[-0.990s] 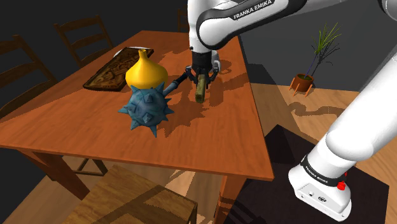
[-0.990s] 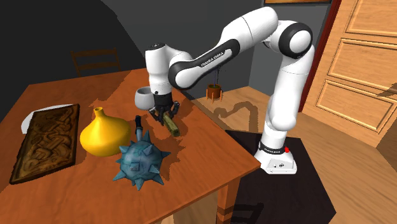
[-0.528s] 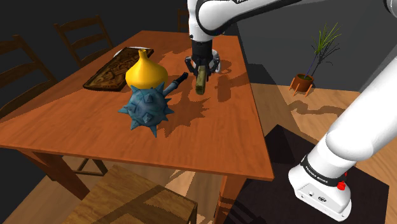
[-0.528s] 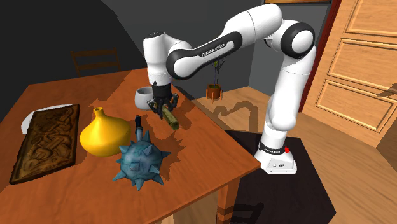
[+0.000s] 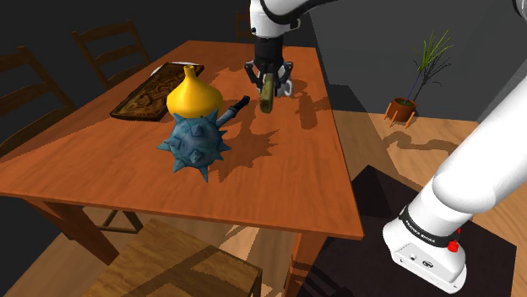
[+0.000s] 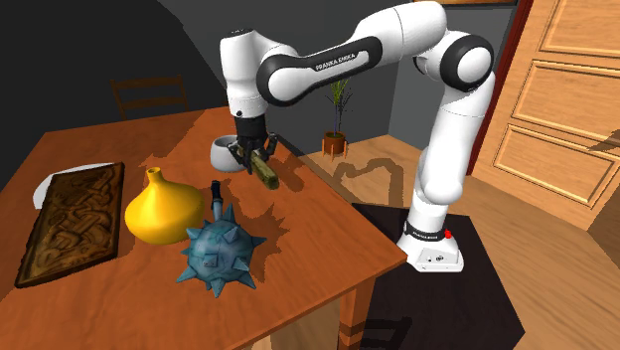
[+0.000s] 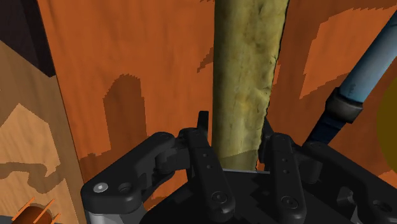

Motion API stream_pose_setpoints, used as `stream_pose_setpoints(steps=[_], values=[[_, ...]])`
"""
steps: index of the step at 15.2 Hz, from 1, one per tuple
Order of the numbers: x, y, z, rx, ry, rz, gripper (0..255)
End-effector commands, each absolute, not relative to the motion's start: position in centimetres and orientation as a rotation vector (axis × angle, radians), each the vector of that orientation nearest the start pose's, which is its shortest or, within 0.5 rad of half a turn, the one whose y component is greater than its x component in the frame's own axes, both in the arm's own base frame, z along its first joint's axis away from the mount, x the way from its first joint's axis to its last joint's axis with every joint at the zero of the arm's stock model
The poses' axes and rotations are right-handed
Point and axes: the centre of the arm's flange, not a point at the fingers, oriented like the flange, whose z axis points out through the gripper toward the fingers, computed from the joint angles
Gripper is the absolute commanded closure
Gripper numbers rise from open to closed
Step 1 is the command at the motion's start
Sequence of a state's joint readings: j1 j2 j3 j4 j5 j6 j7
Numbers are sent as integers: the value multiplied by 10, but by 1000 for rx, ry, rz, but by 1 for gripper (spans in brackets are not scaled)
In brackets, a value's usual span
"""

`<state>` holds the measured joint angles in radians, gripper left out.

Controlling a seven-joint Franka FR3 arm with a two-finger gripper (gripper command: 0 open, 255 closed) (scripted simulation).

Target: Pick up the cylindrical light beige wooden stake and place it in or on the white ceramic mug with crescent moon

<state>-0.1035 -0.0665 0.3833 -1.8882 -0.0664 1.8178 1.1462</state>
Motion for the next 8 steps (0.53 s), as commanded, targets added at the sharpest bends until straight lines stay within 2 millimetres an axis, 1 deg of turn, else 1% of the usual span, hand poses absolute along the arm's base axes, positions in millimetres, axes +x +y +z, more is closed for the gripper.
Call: stream_pose_setpoints(steps=[1, 8], values=[[521, 149, 540, -2927, 1326, -83, 255], [521, 149, 577, -2927, 1326, -83, 255]])
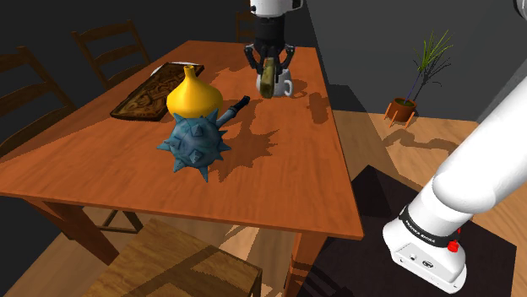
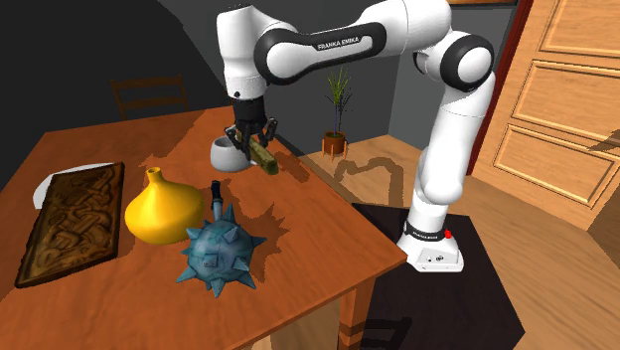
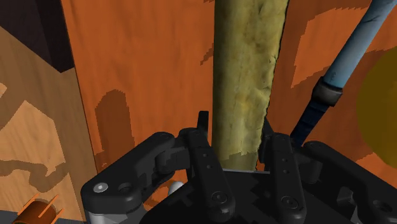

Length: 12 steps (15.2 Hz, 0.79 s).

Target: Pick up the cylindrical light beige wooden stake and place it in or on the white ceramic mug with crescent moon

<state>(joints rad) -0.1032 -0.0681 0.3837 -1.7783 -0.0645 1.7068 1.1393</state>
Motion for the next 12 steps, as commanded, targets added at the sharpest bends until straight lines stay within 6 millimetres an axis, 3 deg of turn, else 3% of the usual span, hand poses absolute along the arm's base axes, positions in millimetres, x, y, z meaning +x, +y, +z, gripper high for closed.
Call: stream_pose_setpoints(steps=[1, 12], values=[[521, 149, 580, -2927, 1326, -83, 255], [610, 34, 576, -2927, 1326, -83, 255]])
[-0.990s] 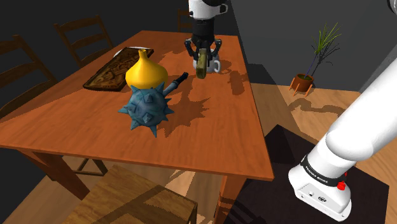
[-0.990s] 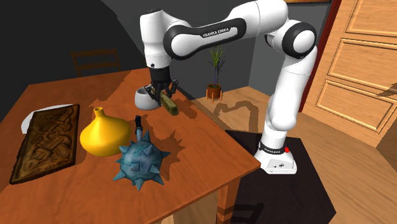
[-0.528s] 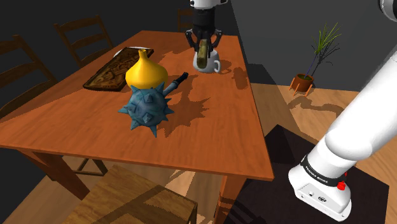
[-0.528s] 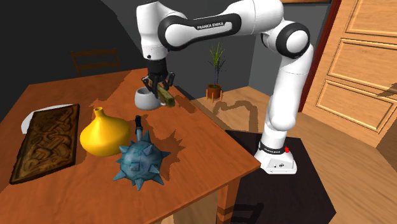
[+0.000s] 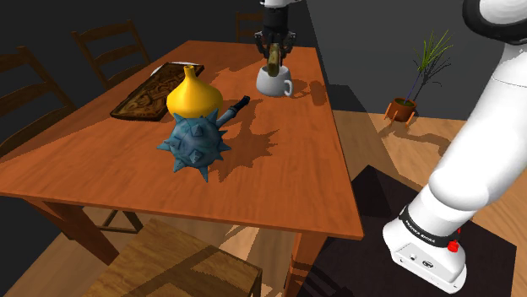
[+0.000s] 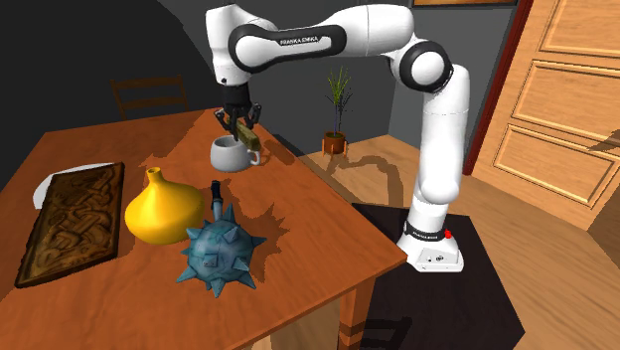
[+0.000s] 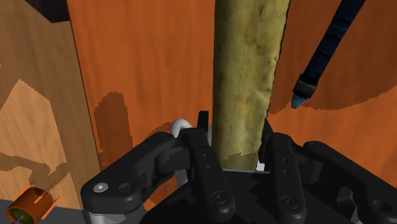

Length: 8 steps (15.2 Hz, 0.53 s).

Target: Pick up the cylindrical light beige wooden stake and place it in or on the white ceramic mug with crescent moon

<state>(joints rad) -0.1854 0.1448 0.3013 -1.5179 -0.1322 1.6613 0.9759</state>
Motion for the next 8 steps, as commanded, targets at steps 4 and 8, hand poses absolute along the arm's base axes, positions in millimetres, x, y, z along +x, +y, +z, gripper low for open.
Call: stream_pose_setpoints(steps=[4, 8], values=[[642, -8, 575, -2927, 1326, -83, 255], [675, -49, 574, -2927, 1326, -83, 255]])
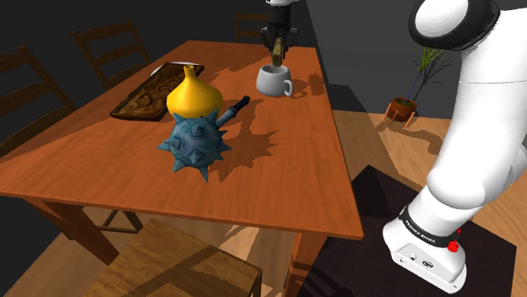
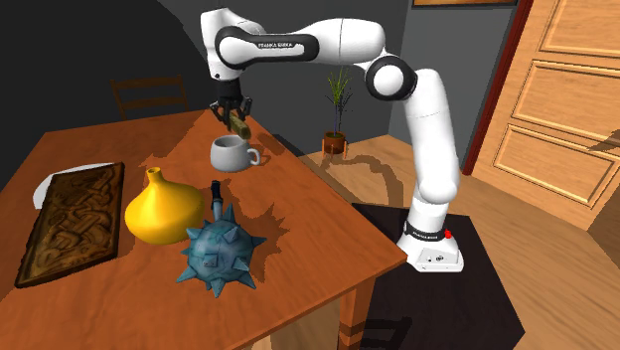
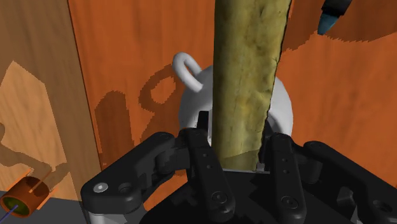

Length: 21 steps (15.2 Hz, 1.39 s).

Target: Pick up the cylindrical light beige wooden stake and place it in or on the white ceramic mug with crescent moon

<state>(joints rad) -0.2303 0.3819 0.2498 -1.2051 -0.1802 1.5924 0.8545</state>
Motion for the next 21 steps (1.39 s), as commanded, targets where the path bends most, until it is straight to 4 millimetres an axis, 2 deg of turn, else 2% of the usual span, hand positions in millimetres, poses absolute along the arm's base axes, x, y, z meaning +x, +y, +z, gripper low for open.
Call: stream_pose_setpoints(steps=[1, 3, 15, 21], values=[[683, -60, 574, -2927, 1326, -83, 255], [696, -76, 573, -2927, 1326, -83, 255], [696, -76, 510, -2927, 1326, -83, 255], [696, -76, 510, -2927, 1326, -83, 255]])
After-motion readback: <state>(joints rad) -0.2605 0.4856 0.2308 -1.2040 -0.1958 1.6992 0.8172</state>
